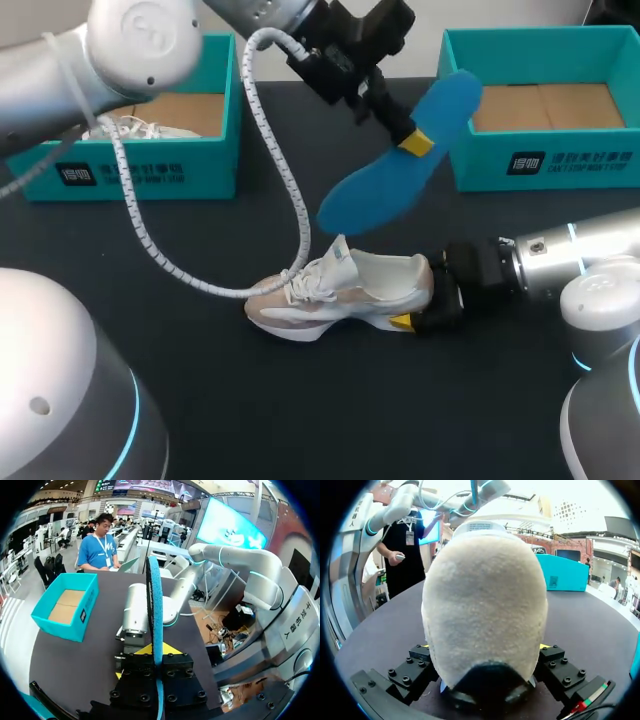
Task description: Take the shoe out of the shoebox, open the shoe tongue, remove and reinsert the insole, then place the shoe into the shoebox
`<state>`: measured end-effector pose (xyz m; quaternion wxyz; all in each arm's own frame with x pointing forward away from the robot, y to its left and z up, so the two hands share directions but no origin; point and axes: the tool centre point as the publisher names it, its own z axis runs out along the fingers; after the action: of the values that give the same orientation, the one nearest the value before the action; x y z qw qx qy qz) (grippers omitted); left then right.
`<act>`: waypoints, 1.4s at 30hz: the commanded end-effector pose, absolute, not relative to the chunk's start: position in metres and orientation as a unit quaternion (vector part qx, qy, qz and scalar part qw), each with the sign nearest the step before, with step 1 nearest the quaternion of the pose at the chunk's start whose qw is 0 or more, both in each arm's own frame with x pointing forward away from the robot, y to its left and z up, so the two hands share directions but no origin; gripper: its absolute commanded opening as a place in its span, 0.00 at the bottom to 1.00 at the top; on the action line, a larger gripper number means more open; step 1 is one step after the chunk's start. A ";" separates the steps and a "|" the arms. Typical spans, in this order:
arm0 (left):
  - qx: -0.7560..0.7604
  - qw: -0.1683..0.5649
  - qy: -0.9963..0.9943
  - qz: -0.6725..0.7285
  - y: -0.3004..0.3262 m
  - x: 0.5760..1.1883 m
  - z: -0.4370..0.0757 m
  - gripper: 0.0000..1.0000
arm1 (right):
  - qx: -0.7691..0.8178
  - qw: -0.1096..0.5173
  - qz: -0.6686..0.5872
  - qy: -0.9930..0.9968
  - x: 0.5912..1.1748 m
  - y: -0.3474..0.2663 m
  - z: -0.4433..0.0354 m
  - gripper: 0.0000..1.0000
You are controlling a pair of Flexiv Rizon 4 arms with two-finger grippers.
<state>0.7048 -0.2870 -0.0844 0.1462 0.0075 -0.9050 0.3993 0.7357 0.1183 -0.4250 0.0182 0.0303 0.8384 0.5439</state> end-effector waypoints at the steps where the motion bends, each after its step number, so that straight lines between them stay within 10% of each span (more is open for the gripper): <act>1: 0.062 0.151 -0.866 0.473 -0.279 0.673 -0.085 0.00 | 0.031 0.018 0.542 0.839 0.736 0.118 -0.426 0.00; 24: 0.123 0.183 -0.814 0.538 -0.288 0.664 -0.061 0.00 | 0.031 0.018 0.542 0.839 0.736 0.118 -0.426 0.00; 42: 0.225 0.414 -0.729 0.496 -0.275 0.670 0.003 0.00 | 0.031 0.018 0.542 0.839 0.736 0.118 -0.426 0.00</act>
<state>0.6627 -0.2733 0.0107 0.3988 0.2371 -0.7366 0.4921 0.7358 0.1181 -0.4250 0.0183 0.0303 0.8384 0.5439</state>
